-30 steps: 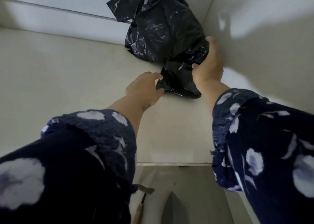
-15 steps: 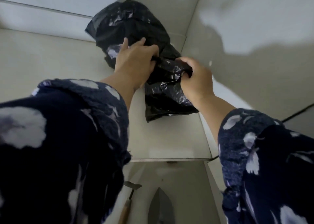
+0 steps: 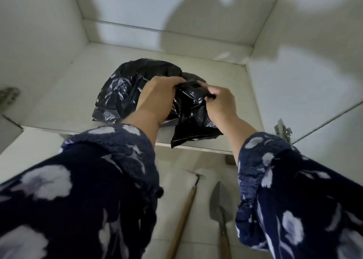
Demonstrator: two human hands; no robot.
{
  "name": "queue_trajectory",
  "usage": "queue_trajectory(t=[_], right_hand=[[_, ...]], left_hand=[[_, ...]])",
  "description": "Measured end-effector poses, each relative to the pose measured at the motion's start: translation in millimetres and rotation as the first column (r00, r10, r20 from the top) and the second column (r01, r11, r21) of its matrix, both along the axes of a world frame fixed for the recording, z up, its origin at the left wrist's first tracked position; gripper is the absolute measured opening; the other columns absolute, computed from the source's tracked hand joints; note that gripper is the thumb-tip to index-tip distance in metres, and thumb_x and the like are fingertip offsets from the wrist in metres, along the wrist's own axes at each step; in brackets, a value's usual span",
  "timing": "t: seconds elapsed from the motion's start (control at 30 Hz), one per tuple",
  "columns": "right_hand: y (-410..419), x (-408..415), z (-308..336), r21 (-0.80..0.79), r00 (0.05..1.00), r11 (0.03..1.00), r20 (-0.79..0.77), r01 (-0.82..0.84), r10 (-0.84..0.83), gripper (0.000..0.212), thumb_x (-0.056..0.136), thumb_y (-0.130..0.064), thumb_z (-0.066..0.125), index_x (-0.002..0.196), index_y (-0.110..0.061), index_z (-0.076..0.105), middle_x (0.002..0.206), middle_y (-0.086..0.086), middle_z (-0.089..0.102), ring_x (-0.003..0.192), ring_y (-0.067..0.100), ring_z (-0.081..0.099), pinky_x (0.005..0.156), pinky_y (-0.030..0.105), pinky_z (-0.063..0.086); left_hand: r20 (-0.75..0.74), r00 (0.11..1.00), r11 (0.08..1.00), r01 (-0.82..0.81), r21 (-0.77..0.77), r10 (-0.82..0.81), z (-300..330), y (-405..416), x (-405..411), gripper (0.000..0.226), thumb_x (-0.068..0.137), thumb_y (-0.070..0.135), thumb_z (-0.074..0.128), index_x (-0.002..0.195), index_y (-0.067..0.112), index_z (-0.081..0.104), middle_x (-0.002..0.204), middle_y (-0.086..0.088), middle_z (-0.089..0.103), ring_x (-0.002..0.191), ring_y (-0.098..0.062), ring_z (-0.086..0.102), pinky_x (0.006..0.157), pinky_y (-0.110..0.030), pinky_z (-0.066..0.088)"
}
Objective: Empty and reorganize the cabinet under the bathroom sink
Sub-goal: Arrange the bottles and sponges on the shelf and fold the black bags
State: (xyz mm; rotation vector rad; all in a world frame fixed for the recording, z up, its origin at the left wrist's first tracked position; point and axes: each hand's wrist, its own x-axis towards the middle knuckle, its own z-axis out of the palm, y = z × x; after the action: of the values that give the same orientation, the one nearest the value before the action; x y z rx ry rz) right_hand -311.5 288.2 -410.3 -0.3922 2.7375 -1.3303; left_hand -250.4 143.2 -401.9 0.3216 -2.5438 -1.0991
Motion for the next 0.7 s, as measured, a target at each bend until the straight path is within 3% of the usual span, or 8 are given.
queue_trajectory(t=[0.1, 0.17, 0.3, 0.4, 0.47, 0.57, 0.63, 0.7], right_hand=[[-22.2, 46.0, 14.6, -0.014, 0.997, 0.997, 0.027, -0.07, 0.07, 0.056, 0.089, 0.012, 0.039, 0.125, -0.024, 0.063, 0.123, 0.009, 0.065, 0.046, -0.001, 0.048, 0.04, 0.007, 0.033], [-37.3, 77.5, 24.5, -0.015, 0.99, 0.991, 0.037, -0.133, 0.134, 0.055, 0.087, 0.009, 0.044, 0.127, -0.025, 0.062, 0.121, 0.009, 0.066, 0.039, -0.004, 0.048, 0.039, 0.008, 0.033], [-65.7, 139.1, 42.3, 0.059, 0.958, 0.956, -0.008, -0.287, 0.288, 0.051, 0.085, -0.007, 0.062, 0.129, -0.032, 0.059, 0.127, -0.003, 0.063, 0.092, 0.005, 0.063, 0.071, 0.003, 0.04], [-83.0, 177.5, 57.4, 0.049, 0.948, 0.948, -0.029, -0.314, 0.316, 0.045, 0.089, -0.001, 0.054, 0.123, -0.029, 0.064, 0.12, 0.001, 0.067, 0.081, 0.009, 0.058, 0.058, 0.003, 0.04], [-90.4, 202.0, 69.4, 0.04, 0.941, 0.941, -0.042, -0.335, 0.337, 0.046, 0.09, 0.004, 0.047, 0.119, -0.025, 0.067, 0.117, 0.004, 0.069, 0.084, 0.011, 0.059, 0.058, 0.003, 0.04], [-97.3, 238.4, 82.5, 0.035, 0.907, 0.91, -0.075, -0.414, 0.415, 0.05, 0.088, 0.009, 0.042, 0.118, -0.022, 0.068, 0.121, 0.006, 0.067, 0.097, 0.018, 0.062, 0.072, 0.009, 0.042], [-101.7, 262.2, 85.2, 0.058, 0.876, 0.881, -0.097, -0.469, 0.472, 0.053, 0.087, 0.011, 0.04, 0.119, -0.021, 0.068, 0.125, 0.006, 0.065, 0.109, 0.021, 0.061, 0.085, 0.012, 0.042], [-108.2, 284.7, 82.9, 0.075, 0.846, 0.851, -0.091, -0.52, 0.525, 0.055, 0.087, 0.012, 0.037, 0.12, -0.02, 0.067, 0.128, 0.005, 0.063, 0.115, 0.021, 0.058, 0.085, 0.006, 0.036]], left_hand=[[0.027, 0.997, 0.998, -0.066, 0.005, 0.065, 16.1, -21.0, 56.2, 0.036, 0.095, 0.009, 0.044, 0.113, 0.026, 0.071, 0.083, -0.001, 0.066, 0.073, -0.018, 0.06, 0.071, -0.027, 0.05], [0.051, 0.992, 0.993, -0.113, 0.039, 0.111, 23.5, -33.1, 91.7, 0.037, 0.093, 0.009, 0.044, 0.111, 0.028, 0.071, 0.08, 0.002, 0.067, 0.071, -0.017, 0.062, 0.071, -0.03, 0.052], [0.053, 0.979, 0.979, -0.197, 0.048, 0.195, 40.3, -54.1, 161.5, 0.036, 0.092, 0.011, 0.046, 0.11, 0.03, 0.072, 0.084, 0.007, 0.069, 0.079, -0.012, 0.064, 0.07, -0.021, 0.046], [0.04, 0.981, 0.982, -0.187, -0.034, 0.188, 53.2, -64.8, 216.4, 0.034, 0.092, 0.017, 0.058, 0.122, 0.031, 0.064, 0.099, 0.003, 0.07, 0.083, -0.011, 0.061, 0.081, -0.022, 0.048], [0.069, 0.984, 0.982, -0.159, -0.1, 0.167, 59.8, -67.9, 252.2, 0.057, 0.085, 0.02, 0.069, 0.135, 0.037, 0.05, 0.101, 0.003, 0.068, 0.082, -0.01, 0.06, 0.087, -0.025, 0.049], [0.096, 0.976, 0.972, -0.179, -0.155, 0.195, 61.1, -70.5, 303.2, 0.085, 0.082, 0.006, 0.069, 0.141, 0.052, 0.028, 0.115, -0.002, 0.065, 0.093, -0.017, 0.064, 0.091, -0.035, 0.052], [0.088, 0.963, 0.955, -0.237, -0.178, 0.255, 59.2, -70.2, 334.2, 0.087, 0.085, 0.0, 0.06, 0.137, 0.061, 0.026, 0.116, -0.002, 0.065, 0.093, -0.019, 0.064, 0.089, -0.037, 0.053], [0.096, 0.945, 0.93, -0.285, -0.231, 0.314, 55.7, -68.3, 361.6, 0.081, 0.087, -0.002, 0.051, 0.135, 0.06, 0.032, 0.114, -0.004, 0.066, 0.096, -0.024, 0.063, 0.09, -0.038, 0.052]])
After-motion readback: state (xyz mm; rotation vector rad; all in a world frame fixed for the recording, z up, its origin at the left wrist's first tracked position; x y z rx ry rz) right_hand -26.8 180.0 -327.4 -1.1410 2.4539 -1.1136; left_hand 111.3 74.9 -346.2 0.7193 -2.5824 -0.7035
